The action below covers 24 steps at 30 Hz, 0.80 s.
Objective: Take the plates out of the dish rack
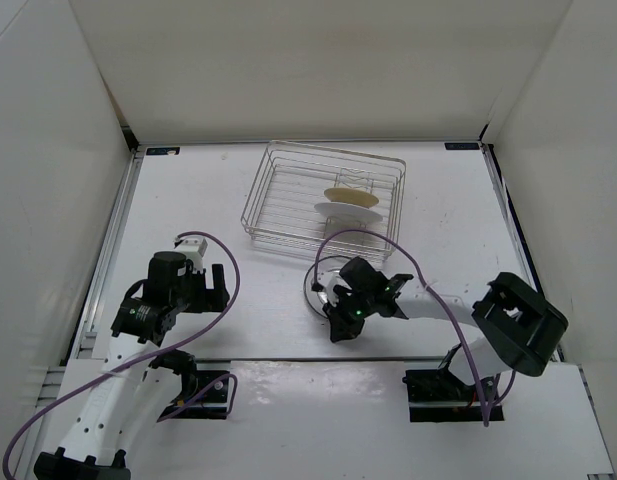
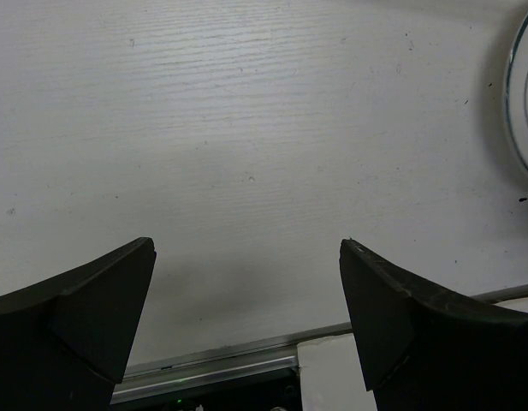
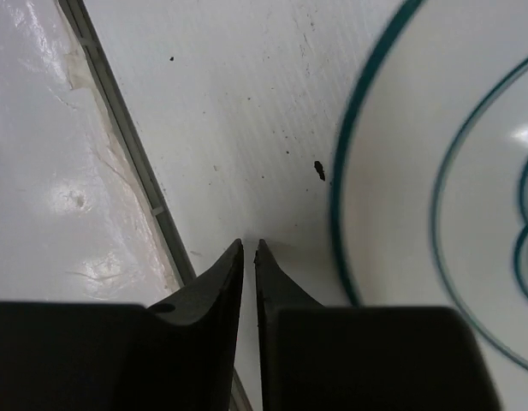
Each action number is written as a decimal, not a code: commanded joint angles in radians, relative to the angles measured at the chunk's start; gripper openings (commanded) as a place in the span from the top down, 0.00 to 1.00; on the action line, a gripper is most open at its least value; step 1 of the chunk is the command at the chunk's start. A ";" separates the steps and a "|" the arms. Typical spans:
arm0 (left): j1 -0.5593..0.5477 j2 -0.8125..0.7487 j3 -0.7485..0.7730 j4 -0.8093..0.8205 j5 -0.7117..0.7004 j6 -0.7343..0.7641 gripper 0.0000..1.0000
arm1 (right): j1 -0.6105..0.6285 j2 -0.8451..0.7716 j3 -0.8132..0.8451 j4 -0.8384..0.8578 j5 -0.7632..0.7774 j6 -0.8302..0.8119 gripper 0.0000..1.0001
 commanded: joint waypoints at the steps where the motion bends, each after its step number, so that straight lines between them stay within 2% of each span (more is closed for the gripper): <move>1: -0.001 -0.010 0.015 0.006 -0.003 0.000 0.00 | 0.017 0.061 -0.014 -0.158 0.053 0.013 0.86; 6: -0.001 -0.015 0.017 0.007 -0.002 -0.002 0.00 | 0.022 0.027 0.001 -0.168 0.027 0.007 0.86; 10: -0.001 -0.013 0.017 0.006 0.000 0.000 0.00 | 0.020 -0.023 0.078 -0.253 0.006 -0.033 0.83; 14: -0.001 -0.018 0.017 0.007 0.000 0.000 0.00 | 0.021 -0.077 0.222 -0.394 0.013 -0.083 0.78; 15: -0.001 -0.017 0.015 0.007 0.000 -0.002 0.00 | 0.015 -0.108 0.323 -0.410 0.036 -0.098 0.78; 18: -0.003 -0.020 0.017 0.006 0.000 -0.003 0.00 | 0.012 -0.142 0.496 -0.493 0.176 -0.120 0.67; 20: -0.001 -0.020 0.017 0.007 0.000 -0.002 0.00 | 0.012 -0.155 0.582 -0.528 0.268 -0.154 0.53; 21: -0.001 -0.021 0.015 0.006 0.000 -0.002 0.00 | 0.009 -0.160 0.630 -0.533 0.303 -0.175 0.49; 22: -0.001 -0.023 0.015 0.006 0.001 -0.002 0.00 | 0.009 -0.163 0.667 -0.531 0.425 -0.187 0.46; 23: -0.001 -0.023 0.017 0.006 0.003 -0.002 0.00 | 0.000 -0.157 0.684 -0.533 0.450 -0.215 0.39; 24: -0.003 -0.026 0.015 0.007 0.003 0.000 0.00 | -0.005 -0.146 0.737 -0.534 0.508 -0.230 0.37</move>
